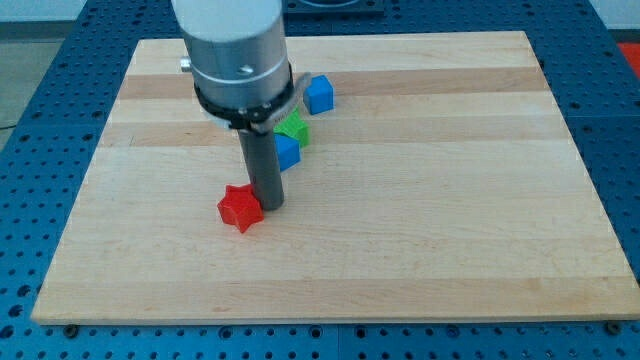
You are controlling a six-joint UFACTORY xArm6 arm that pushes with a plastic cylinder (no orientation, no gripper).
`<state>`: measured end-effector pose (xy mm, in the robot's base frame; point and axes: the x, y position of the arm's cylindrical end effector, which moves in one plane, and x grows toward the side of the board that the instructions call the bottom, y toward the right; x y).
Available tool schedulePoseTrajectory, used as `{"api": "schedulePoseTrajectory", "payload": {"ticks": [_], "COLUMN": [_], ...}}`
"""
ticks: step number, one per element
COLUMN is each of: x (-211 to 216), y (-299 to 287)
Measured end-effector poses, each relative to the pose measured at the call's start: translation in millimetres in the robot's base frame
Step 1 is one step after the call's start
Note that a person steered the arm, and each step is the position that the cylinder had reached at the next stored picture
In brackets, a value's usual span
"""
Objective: Separate the triangle from green star
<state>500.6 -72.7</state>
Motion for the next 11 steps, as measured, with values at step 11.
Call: {"api": "schedulePoseTrajectory", "payload": {"ticks": [11], "x": [-49.4], "y": [196.0]}}
